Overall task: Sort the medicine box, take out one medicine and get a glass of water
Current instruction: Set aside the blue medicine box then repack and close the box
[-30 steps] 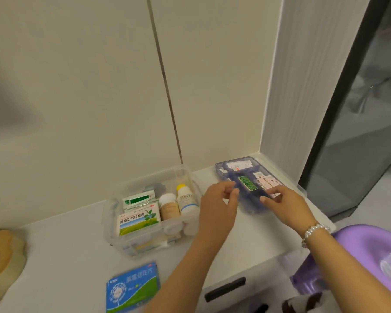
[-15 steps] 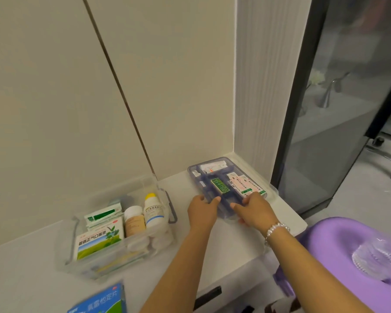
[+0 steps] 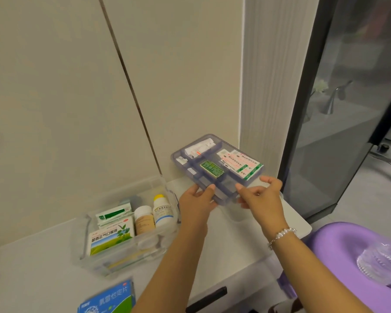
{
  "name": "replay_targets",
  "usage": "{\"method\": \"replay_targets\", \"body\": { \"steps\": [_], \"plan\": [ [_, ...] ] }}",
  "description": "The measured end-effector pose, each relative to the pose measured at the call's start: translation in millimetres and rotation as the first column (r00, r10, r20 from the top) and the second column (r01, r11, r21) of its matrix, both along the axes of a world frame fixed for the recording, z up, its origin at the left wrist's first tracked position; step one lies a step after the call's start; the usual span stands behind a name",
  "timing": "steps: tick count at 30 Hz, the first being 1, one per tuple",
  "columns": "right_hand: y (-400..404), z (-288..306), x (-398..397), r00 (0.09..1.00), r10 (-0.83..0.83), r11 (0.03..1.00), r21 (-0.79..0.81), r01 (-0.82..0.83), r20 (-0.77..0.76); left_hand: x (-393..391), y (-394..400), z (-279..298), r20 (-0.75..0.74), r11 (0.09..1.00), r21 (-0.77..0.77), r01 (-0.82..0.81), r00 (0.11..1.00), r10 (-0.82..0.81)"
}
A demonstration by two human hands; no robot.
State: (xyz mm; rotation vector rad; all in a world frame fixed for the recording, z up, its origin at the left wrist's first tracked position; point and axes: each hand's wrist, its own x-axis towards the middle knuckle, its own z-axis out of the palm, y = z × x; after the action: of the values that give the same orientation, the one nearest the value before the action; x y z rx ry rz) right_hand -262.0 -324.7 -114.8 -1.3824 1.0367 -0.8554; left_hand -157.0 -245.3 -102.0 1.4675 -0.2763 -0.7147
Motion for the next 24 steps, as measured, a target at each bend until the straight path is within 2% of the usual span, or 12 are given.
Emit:
{"method": "replay_targets", "body": {
  "steps": [7, 13, 20, 24],
  "plan": [
    [39, 26, 28, 0.966, 0.145, 0.983, 0.082, -0.166, 0.214, 13, 54, 32, 0.085, 0.993, -0.063, -0.095, 0.991, 0.1],
    [66, 27, 58, 0.932, 0.228, 0.961, 0.091, -0.263, 0.282, 39, 103, 32, 0.098, 0.975, -0.08, -0.208, 0.972, 0.216],
    [74, 27, 77, 0.918, 0.344, 0.933, 0.036, -0.357, 0.198, 89, 167, 24, 0.167, 0.894, -0.067, -0.442, 0.879, 0.447],
    [73, 22, 85, 0.922, 0.366, 0.928, 0.025, -0.372, 0.124, 109, 193, 22, 0.234, 0.915, -0.011, -0.403, 0.889, 0.394]
  ]
}}
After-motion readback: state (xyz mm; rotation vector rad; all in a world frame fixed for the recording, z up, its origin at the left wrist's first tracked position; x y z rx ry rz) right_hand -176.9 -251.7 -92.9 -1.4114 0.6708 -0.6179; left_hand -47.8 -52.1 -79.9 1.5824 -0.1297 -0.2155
